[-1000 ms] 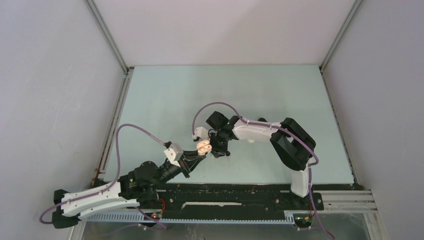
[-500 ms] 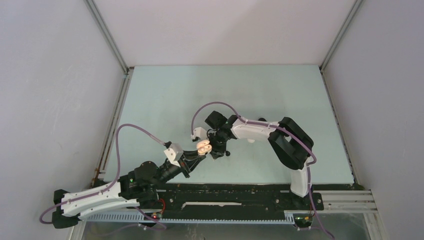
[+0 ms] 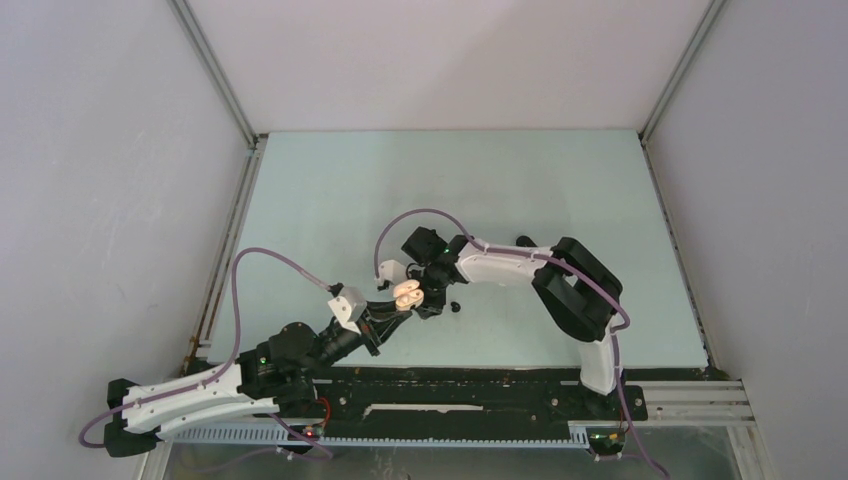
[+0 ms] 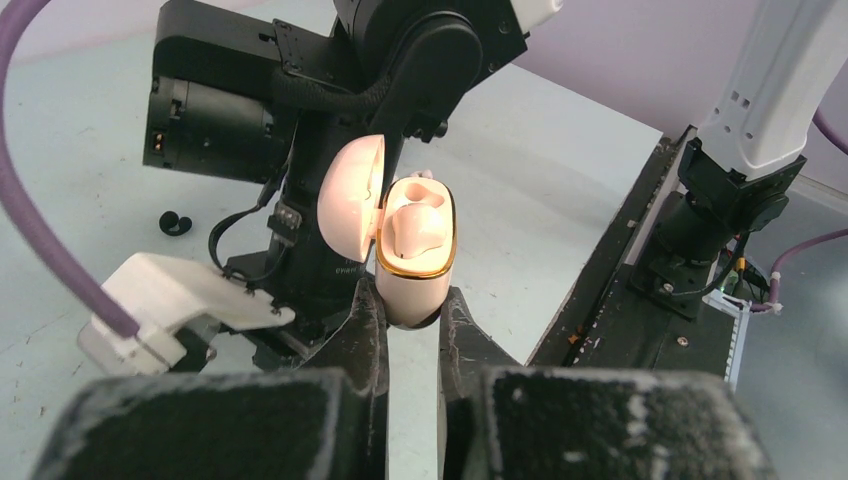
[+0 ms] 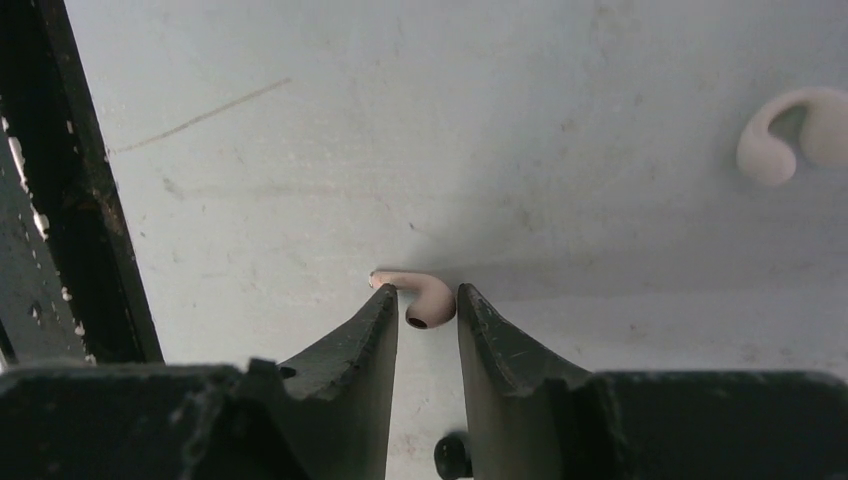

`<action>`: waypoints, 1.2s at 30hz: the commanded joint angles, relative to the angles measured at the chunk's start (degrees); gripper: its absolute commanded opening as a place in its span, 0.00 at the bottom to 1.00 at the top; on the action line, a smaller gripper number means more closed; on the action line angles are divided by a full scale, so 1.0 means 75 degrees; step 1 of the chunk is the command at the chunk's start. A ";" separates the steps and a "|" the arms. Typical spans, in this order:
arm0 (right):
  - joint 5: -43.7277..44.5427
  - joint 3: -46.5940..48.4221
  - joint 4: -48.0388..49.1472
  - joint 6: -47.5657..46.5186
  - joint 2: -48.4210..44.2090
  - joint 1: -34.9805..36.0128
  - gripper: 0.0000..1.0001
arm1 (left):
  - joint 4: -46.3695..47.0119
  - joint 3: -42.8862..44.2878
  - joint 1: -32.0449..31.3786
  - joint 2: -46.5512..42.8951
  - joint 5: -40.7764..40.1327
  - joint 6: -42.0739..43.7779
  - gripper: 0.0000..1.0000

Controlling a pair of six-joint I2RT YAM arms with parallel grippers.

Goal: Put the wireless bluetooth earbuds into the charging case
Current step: Pick up the earbud from the center of the board.

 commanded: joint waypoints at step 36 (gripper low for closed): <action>0.0821 -0.0061 -0.0214 0.0318 0.0357 -0.0037 0.30 | 0.0235 0.0234 -0.0107 0.0098 0.0158 0.0177 0.00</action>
